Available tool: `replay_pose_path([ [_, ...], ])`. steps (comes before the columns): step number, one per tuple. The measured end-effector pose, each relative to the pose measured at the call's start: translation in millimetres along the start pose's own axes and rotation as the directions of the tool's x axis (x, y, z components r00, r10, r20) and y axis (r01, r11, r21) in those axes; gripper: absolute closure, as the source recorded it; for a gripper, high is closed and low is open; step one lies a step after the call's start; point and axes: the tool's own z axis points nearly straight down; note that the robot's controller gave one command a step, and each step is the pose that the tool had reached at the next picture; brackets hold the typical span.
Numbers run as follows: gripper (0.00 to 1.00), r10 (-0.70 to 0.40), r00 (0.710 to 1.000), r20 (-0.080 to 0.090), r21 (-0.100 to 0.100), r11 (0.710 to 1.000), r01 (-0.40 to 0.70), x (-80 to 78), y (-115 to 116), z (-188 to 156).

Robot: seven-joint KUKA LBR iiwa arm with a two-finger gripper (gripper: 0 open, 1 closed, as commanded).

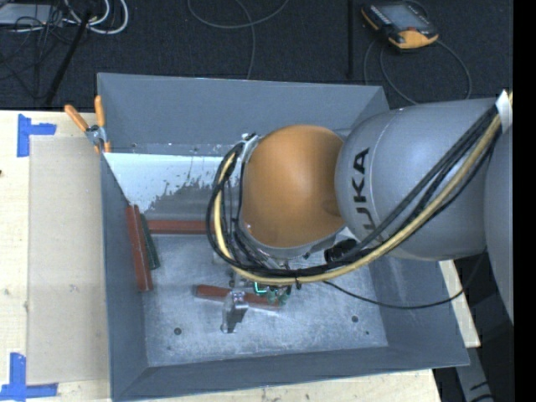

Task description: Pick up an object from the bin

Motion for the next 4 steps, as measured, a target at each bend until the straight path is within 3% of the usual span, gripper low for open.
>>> replay_pose_path([
  [1, 0.0, 0.004, 1.0, 0.007, -0.001, 1.0, -0.004, -1.9, -1, -4],
  [2, 0.0, 0.077, 0.997, 0.013, -0.004, 0.997, -0.077, -38.2, -22, 66],
  [3, 0.0, 0.024, 1.0, 0.005, -0.003, 1.0, -0.024, -58.9, -35, 125],
  [4, 0.0, 0.118, 0.993, 0.023, -0.007, 0.993, -0.118, -45.4, -29, 122],
])
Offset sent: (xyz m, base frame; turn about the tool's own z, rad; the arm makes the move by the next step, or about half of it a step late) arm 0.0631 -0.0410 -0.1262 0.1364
